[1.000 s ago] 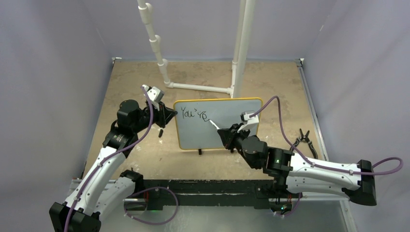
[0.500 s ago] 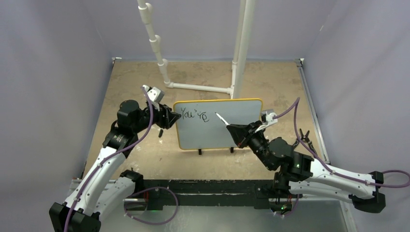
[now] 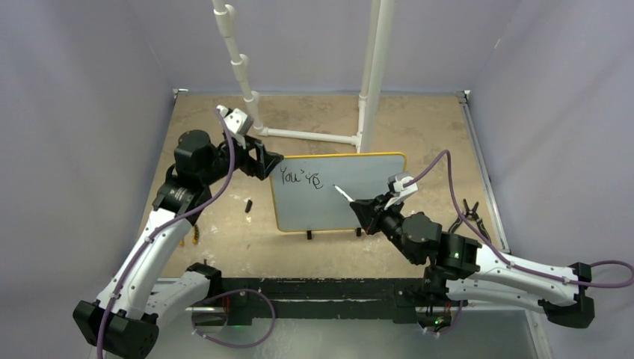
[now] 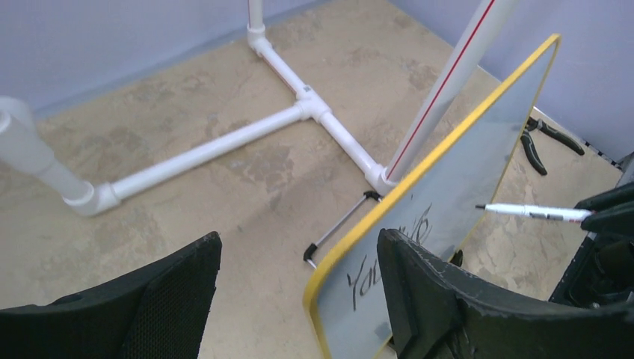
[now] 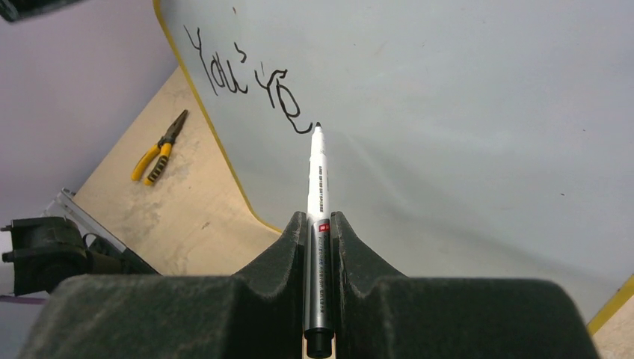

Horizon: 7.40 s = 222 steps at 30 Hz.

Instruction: Write a sentence on the whiteboard

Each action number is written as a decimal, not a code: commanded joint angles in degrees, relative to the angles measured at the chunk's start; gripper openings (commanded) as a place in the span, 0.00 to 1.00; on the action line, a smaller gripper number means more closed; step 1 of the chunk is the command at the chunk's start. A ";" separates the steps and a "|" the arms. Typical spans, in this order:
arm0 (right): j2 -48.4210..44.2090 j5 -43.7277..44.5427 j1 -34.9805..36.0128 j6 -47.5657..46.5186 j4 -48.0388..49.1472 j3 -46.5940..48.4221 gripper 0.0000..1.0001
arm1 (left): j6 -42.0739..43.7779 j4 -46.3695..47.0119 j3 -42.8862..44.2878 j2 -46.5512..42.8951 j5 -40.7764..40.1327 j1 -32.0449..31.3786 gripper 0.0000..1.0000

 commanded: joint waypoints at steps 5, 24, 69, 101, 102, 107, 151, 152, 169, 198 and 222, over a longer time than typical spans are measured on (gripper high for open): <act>-2.60 -0.07 -0.16 -2.84 1.44 0.45 0.00 | 6.15 1.05 12.50 11.17 7.36 -3.32 0.75; 1.91 4.36 -0.15 -5.91 8.40 1.83 0.00 | 10.55 0.90 17.75 24.99 12.85 -9.56 0.61; 6.99 8.38 -0.16 5.45 -3.49 4.04 0.00 | 10.46 1.85 16.63 24.40 12.60 -9.64 0.49; 6.21 8.23 -0.15 5.68 -4.75 4.00 0.00 | 10.63 1.90 16.54 24.37 12.07 -9.65 0.48; 6.05 8.18 -0.16 6.16 -5.31 4.00 0.00 | 10.62 1.92 16.54 24.37 12.03 -9.65 0.48; 5.85 9.32 -0.16 7.36 -7.25 4.27 0.00 | 10.64 1.90 16.52 24.37 11.97 -9.65 0.48; 4.11 12.83 -0.16 7.08 -7.91 5.73 0.00 | 10.61 2.10 16.46 24.37 11.98 -9.65 0.49; 3.94 12.87 -0.16 7.70 -8.64 5.73 0.00 | 10.63 2.06 16.45 24.39 11.98 -9.65 0.49; 3.49 14.09 -0.16 11.41 -12.13 6.13 0.00 | 10.63 1.98 16.46 24.09 11.90 -9.65 0.49; -2.83 9.28 -0.16 8.91 -9.99 4.49 0.00 | 10.72 2.18 16.01 23.84 11.06 -9.65 0.49; 0.87 15.25 -0.16 16.77 -18.84 6.69 0.00 | 10.50 2.27 16.01 23.98 10.93 -9.65 0.49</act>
